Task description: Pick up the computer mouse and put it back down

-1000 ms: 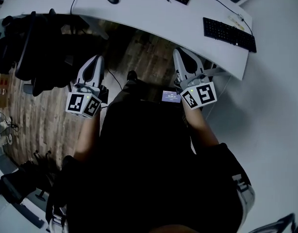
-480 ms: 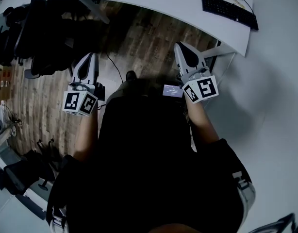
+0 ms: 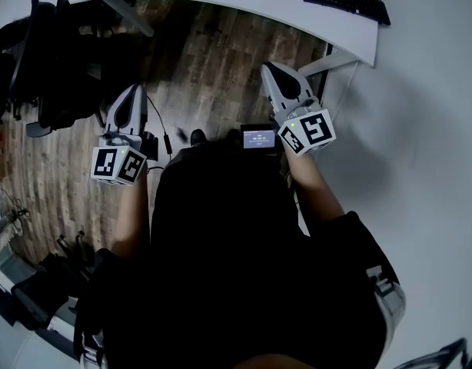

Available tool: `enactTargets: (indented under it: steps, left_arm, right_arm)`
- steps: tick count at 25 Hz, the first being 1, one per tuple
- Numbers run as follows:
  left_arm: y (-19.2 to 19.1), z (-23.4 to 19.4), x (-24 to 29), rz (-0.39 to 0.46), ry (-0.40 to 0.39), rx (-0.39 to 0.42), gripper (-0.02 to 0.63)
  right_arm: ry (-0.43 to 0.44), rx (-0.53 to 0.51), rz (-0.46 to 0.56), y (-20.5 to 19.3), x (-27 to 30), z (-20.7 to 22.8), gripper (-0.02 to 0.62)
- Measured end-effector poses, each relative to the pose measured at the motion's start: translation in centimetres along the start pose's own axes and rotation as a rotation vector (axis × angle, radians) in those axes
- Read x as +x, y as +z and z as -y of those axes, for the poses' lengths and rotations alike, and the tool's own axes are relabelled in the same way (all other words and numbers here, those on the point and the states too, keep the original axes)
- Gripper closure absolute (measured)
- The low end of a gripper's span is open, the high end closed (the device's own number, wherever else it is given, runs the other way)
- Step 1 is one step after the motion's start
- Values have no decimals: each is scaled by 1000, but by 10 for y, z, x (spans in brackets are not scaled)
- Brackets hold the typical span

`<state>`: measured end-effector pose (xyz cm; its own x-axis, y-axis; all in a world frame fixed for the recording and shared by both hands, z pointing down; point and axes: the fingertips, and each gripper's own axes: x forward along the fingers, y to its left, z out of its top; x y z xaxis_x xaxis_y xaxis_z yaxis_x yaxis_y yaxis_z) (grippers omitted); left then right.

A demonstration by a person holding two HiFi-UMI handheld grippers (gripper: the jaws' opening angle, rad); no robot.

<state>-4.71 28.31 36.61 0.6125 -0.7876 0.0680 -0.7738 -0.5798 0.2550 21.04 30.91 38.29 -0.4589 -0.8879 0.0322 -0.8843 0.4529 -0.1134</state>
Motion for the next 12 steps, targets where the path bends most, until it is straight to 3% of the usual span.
enactTargets:
  steps: [5,12]
  left_arm:
    - [1,-13,-9,-2,10,-1,611]
    - [8,-22,-15,-15,16,-6,611]
  right_arm:
    - [-37,-31,11,3,8,-3,592]
    - [-24,-1,20,0,21,-12,593]
